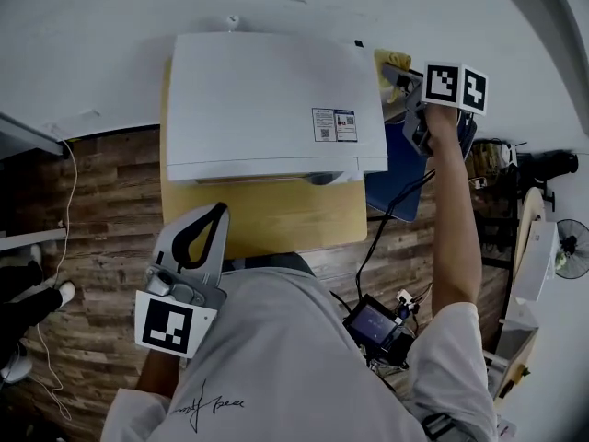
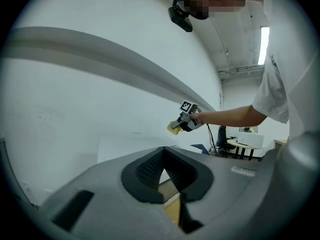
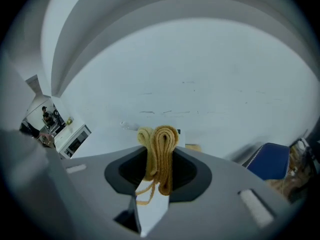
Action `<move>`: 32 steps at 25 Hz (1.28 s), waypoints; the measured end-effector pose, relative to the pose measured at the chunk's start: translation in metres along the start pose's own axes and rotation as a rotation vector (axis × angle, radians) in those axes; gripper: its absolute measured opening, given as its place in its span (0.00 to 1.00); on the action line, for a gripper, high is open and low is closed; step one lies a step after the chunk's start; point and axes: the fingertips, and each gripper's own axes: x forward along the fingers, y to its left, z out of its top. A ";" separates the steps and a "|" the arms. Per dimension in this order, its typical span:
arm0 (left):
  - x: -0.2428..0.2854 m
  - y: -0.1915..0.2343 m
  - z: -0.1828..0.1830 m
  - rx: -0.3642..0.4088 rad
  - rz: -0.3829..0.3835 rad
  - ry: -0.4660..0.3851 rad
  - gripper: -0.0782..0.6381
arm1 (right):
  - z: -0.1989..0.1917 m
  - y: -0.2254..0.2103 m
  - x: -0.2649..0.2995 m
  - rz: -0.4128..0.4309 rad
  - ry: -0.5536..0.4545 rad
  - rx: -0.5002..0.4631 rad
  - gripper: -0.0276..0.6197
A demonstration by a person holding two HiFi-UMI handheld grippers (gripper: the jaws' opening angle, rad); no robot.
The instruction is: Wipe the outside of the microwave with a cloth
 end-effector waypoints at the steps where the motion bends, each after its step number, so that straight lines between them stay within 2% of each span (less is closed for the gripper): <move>1: 0.003 0.000 0.000 -0.014 -0.004 -0.005 0.10 | 0.002 -0.005 0.006 -0.003 0.009 0.008 0.23; 14: 0.028 -0.008 -0.008 -0.042 -0.031 0.022 0.10 | 0.009 -0.048 0.056 -0.072 0.148 0.014 0.23; 19: 0.036 0.000 -0.013 -0.037 -0.004 0.043 0.10 | 0.007 -0.061 0.066 -0.117 0.169 0.024 0.23; 27: 0.036 0.017 -0.013 -0.034 0.047 0.056 0.10 | 0.003 -0.058 0.072 -0.129 0.189 0.028 0.23; 32: 0.038 0.013 -0.012 -0.022 0.023 0.053 0.10 | 0.002 -0.057 0.072 -0.135 0.192 0.047 0.23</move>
